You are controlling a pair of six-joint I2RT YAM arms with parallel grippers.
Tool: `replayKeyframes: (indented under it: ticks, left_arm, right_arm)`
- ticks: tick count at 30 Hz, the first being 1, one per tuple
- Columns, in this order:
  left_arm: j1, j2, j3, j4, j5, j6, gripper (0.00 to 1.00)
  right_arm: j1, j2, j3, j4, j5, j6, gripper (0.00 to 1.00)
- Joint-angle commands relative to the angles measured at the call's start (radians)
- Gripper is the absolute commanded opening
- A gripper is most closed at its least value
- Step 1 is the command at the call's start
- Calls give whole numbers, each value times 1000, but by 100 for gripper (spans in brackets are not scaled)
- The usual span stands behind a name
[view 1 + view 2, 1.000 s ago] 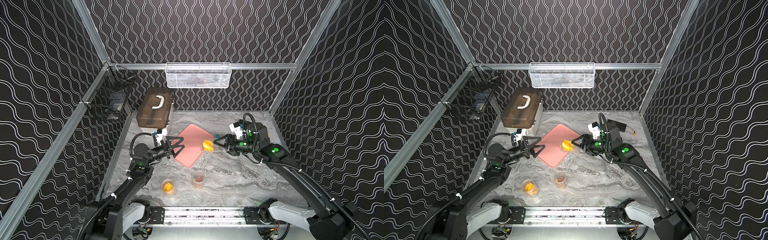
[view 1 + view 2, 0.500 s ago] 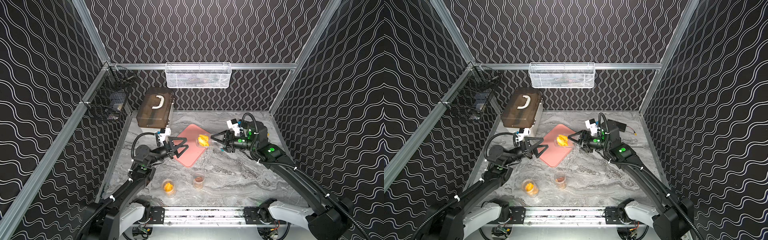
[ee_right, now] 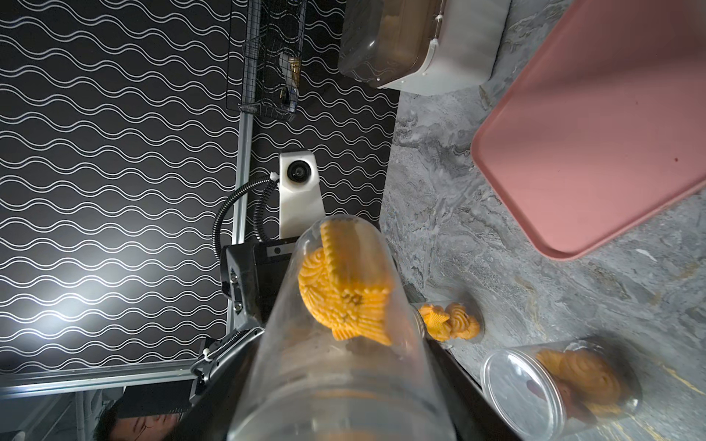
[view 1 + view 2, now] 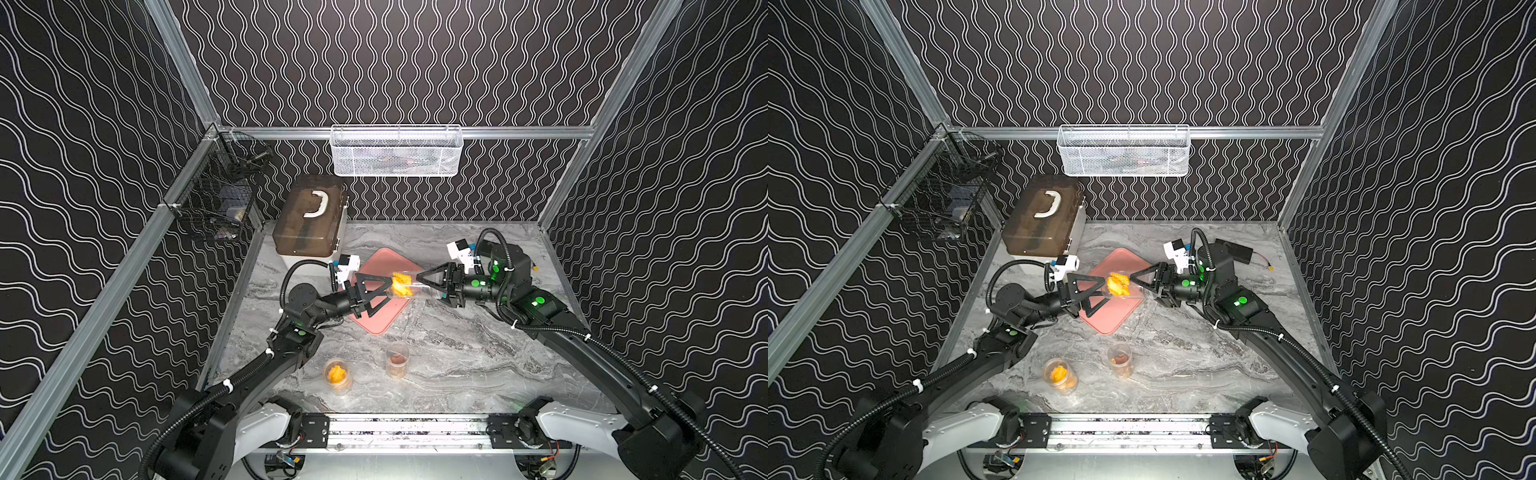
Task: Pour the cookies out of the jar
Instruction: Pick up the jar from the center of the board.
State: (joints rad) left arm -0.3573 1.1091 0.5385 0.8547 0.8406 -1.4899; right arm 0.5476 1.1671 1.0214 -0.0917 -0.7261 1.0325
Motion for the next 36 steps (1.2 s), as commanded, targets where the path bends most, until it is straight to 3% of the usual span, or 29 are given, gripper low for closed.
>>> replayKeyframes:
  ticks: [1, 9, 16, 24, 36]
  left_arm:
    - [-20, -3, 22, -25, 1, 41, 99]
    - [-60, 36, 26, 89, 7, -17, 99]
    - [-62, 35, 43, 70, 33, -6, 96]
    - [-62, 63, 38, 138, 55, -43, 86]
    - [-63, 72, 35, 154, 63, -52, 79]
  right_arm:
    - [9, 3, -1, 65, -18, 11, 56]
    - [25, 9, -8, 75, -34, 12, 56]
    - [26, 5, -14, 63, -57, 1, 56]
    - [25, 2, -26, 61, -71, -5, 56]
    - [25, 3, -30, 57, -70, -11, 56]
